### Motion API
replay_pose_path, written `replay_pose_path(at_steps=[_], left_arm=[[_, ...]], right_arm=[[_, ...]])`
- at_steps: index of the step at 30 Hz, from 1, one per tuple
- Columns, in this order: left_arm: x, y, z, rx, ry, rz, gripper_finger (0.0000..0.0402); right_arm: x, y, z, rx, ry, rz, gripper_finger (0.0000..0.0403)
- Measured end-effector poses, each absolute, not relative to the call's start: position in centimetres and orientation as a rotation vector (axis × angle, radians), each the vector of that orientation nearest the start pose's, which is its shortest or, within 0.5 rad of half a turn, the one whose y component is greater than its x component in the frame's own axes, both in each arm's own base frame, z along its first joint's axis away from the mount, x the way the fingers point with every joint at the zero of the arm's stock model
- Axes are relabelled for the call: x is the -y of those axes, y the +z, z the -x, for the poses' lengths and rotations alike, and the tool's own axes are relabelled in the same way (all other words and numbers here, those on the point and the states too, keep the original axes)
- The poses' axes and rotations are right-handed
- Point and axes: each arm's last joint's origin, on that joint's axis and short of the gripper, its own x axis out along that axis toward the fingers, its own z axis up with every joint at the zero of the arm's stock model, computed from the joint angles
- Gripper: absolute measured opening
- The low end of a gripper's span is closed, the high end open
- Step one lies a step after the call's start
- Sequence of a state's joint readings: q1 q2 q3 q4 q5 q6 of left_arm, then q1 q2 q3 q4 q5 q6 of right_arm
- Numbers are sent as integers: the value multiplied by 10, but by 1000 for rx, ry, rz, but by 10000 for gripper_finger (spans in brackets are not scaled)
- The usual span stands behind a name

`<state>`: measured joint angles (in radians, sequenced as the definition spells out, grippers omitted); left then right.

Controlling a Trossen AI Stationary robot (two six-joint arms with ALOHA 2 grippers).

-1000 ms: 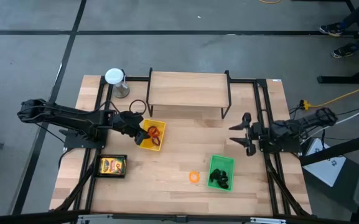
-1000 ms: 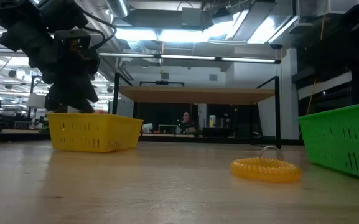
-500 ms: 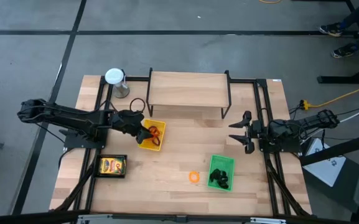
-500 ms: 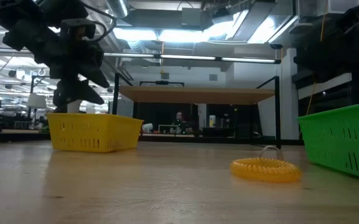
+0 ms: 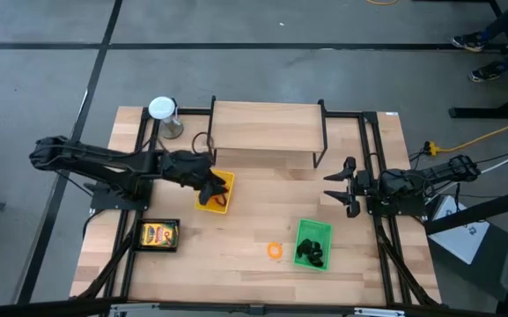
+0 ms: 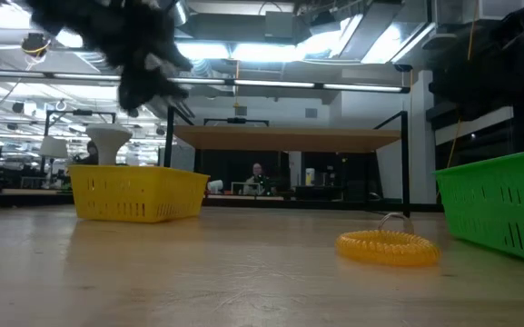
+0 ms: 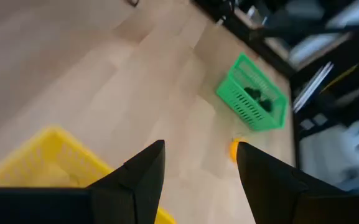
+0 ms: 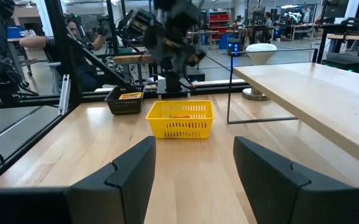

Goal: Pick & Place Office Desk Supplies
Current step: Put the yellow spring keychain into the yellow bin

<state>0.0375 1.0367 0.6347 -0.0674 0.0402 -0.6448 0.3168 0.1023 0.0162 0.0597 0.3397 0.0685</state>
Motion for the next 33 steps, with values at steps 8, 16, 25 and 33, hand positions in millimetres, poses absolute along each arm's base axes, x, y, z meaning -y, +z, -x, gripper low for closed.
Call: replay_pose_path(at_steps=[8,16,25,33], left_arm=[[22,294,-297,-672,76,223,196],[65,276,-386,-852,-43,-110,196],[100,229,-448,-908,-143,-153,196],[120,205,-468,-934,-210,-68,196]], right_arm=[[-23,167,-100,-24,-23,-60,219],[-22,167,-100,-24,-24,-60,219],[-22,167,-99,-19,-23,-62,219],[-22,169,-98,2,-23,-69,219]])
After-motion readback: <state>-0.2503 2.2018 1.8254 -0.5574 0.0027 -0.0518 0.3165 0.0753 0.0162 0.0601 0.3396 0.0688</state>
